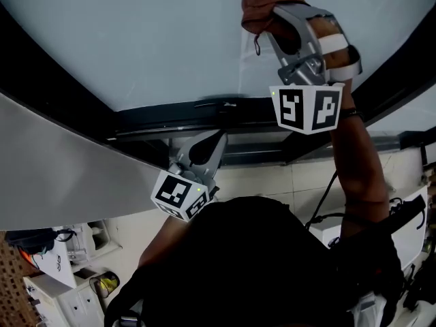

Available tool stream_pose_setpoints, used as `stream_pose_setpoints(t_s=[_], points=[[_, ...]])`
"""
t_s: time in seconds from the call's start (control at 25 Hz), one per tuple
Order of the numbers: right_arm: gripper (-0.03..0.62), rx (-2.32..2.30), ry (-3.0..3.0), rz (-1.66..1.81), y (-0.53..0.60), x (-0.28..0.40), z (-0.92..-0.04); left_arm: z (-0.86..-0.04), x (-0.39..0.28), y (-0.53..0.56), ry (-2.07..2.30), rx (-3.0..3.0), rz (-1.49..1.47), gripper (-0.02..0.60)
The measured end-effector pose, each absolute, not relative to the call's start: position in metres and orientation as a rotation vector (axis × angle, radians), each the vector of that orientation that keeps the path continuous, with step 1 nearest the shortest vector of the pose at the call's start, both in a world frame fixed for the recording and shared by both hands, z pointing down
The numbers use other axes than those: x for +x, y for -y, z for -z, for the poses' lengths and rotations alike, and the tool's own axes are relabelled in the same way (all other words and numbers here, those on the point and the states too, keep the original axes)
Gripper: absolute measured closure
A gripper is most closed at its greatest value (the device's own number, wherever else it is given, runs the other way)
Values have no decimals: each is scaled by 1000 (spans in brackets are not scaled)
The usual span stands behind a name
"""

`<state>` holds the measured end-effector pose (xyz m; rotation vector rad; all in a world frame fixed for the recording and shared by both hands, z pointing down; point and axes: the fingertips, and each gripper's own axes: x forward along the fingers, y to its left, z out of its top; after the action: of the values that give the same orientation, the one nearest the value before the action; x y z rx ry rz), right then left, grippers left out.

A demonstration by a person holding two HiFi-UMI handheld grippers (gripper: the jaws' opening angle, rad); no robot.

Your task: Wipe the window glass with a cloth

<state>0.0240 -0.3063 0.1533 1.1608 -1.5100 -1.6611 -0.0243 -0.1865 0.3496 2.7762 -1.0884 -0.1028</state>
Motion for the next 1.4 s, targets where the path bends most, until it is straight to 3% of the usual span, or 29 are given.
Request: stream_pose_setpoints(t_s=[1.4], points=[[562,1050,1722,1483,304,26,-328,-370,-16,180,1068,2745,28,565]])
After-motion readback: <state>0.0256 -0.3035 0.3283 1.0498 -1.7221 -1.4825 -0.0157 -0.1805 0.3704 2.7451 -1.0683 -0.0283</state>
